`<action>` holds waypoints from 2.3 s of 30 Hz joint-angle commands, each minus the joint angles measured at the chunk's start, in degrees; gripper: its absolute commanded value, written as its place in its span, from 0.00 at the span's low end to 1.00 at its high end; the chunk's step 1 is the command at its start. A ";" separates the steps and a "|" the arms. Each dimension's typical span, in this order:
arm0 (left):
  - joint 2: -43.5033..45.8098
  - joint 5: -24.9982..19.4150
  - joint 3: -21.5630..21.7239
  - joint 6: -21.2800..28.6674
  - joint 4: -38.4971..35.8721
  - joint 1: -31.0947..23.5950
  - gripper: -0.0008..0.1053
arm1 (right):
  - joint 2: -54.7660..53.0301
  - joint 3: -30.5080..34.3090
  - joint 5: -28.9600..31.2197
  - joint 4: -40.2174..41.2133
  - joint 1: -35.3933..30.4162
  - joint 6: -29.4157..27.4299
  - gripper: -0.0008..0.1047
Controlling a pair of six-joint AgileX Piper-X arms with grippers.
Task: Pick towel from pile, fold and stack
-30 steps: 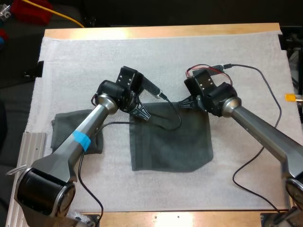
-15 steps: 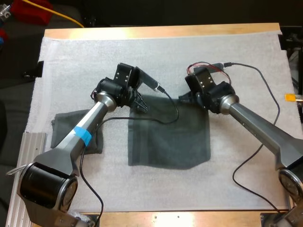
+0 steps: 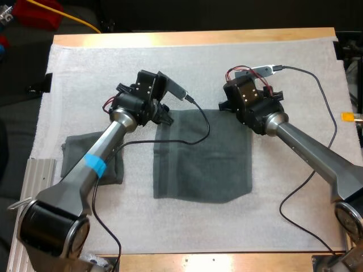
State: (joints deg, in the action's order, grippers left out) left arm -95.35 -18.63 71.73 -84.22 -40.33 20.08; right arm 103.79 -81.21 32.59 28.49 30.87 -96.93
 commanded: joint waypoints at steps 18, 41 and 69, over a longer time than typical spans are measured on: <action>18.88 11.97 0.49 -13.69 -16.51 -0.09 0.66 | -14.37 -0.15 -13.03 15.78 -0.38 2.40 0.74; 43.33 23.51 0.49 -18.90 -36.15 0.23 0.66 | -30.96 -0.15 -19.99 36.26 10.84 8.60 0.74; 53.68 36.78 -3.37 -19.99 -48.56 0.23 0.66 | -50.69 14.26 -17.83 48.40 13.40 21.06 0.74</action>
State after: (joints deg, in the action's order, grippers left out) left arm -42.22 17.20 68.25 -103.70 -88.28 20.08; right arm 53.32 -66.56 14.43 76.45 44.26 -76.09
